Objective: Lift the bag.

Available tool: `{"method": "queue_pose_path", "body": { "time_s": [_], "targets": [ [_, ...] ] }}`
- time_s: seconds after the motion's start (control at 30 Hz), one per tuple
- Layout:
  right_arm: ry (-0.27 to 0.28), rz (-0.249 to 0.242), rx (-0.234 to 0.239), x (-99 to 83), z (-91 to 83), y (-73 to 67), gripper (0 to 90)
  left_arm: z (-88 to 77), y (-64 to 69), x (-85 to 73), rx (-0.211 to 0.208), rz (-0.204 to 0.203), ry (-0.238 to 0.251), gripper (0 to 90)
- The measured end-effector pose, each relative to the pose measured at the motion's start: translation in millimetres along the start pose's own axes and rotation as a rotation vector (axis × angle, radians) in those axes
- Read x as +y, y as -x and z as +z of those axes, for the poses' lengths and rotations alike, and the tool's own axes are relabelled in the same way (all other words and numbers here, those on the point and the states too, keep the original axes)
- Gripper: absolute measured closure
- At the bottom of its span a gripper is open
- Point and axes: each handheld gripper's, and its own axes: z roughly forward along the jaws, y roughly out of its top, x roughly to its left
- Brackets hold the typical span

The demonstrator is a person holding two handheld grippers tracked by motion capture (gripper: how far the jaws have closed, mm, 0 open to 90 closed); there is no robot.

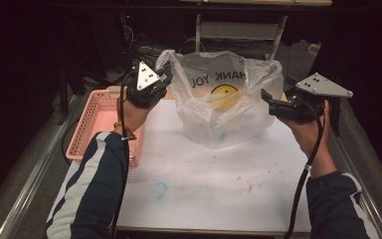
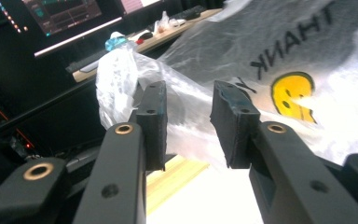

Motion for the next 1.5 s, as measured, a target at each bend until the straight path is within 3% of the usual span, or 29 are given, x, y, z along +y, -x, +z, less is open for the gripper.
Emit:
{"method": "queue_pose_path", "body": {
  "time_s": [0.13, 0.33, 0.43, 0.67, 1.1, 1.5],
  "targets": [
    [-0.009, 0.004, -0.011, -12.4, -2.0, 0.8, 18.8, -11.1, 7.5, -11.2, 0.005, 0.037, -0.003, 53.3],
    [-0.018, 0.031, -0.009, -31.2, -4.2, 5.4, 19.4, -27.1, 15.1, -28.9, 0.014, 0.015, 0.014, 33.7],
    [-0.009, 0.041, -0.003, -39.9, -6.2, 4.0, 19.5, -34.1, 19.3, -38.2, 0.003, 0.018, 0.013, 29.0],
    [-0.021, 0.028, 0.017, -59.0, -6.1, -5.7, 19.2, -45.7, 29.0, -54.8, -0.014, 0.014, 0.015, 23.6],
    [-0.026, 0.022, 0.06, -83.8, -11.0, -21.1, 19.5, -69.5, 27.7, -86.3, 0.005, -0.046, -0.005, 20.7],
    [-0.042, 0.019, 0.062, -104.7, -23.5, -30.5, 16.3, -95.9, 34.7, -108.3, 0.007, -0.022, -0.026, 16.2]
  ]
}}
